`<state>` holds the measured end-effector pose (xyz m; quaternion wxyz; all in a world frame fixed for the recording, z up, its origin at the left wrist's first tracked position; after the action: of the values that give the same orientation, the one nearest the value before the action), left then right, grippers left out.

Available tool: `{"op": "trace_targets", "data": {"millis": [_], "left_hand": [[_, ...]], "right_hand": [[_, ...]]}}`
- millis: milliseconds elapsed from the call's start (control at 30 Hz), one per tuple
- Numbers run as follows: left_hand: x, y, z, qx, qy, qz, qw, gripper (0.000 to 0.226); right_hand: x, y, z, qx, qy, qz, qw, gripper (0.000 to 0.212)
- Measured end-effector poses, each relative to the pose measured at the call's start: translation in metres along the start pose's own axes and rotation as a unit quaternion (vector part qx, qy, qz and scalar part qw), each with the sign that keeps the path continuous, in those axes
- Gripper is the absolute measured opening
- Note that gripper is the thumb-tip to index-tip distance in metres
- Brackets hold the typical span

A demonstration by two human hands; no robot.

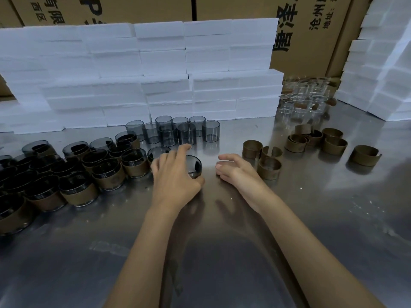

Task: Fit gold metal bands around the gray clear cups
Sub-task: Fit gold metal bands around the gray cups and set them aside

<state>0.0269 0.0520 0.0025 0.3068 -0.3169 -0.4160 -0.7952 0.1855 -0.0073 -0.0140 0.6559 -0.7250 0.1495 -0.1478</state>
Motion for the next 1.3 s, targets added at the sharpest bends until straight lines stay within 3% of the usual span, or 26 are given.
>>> {"op": "trace_targets", "data": {"millis": [267, 433, 800, 933, 1033, 1133, 1300], "left_hand": [[-0.002, -0.018, 0.004, -0.012, 0.002, 0.046, 0.999, 0.066], [0.002, -0.032, 0.007, 0.042, 0.006, 0.038, 0.998, 0.068], [0.003, -0.046, 0.012, 0.092, 0.064, 0.146, 0.983, 0.066], [-0.003, -0.034, 0.018, 0.069, 0.103, 0.119, 0.985, 0.065], [-0.016, -0.01, 0.034, 0.002, 0.08, 0.05, 0.996, 0.062], [-0.035, 0.01, 0.061, 0.041, 0.016, -0.097, 0.994, 0.06], [-0.064, 0.017, 0.101, 0.103, -0.021, -0.148, 0.983, 0.054]], "right_hand": [[0.003, 0.005, 0.005, -0.001, 0.034, -0.034, 0.999, 0.024], [0.009, 0.006, 0.007, -0.013, 0.048, 0.0, 0.999, 0.024], [0.012, 0.004, 0.008, -0.018, 0.059, 0.015, 0.998, 0.02], [0.013, 0.005, 0.009, -0.024, 0.07, 0.032, 0.997, 0.017], [0.015, 0.006, 0.011, -0.028, 0.076, 0.054, 0.995, 0.018], [0.014, 0.007, 0.014, -0.033, 0.077, 0.07, 0.994, 0.015], [0.014, 0.009, 0.016, -0.047, 0.077, 0.065, 0.994, 0.013]]}}
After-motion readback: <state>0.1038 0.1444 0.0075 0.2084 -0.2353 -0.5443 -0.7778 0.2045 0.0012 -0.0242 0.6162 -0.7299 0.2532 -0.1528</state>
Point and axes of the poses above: each hand's wrist, its own z-axis towards the middle knuckle, its own x-axis out of the back of the hand, y = z × x, the point moved 3 cm from there along z, towards the middle knuckle, and after that the axes turned 4 degrees about y, right-handed, at the moved point
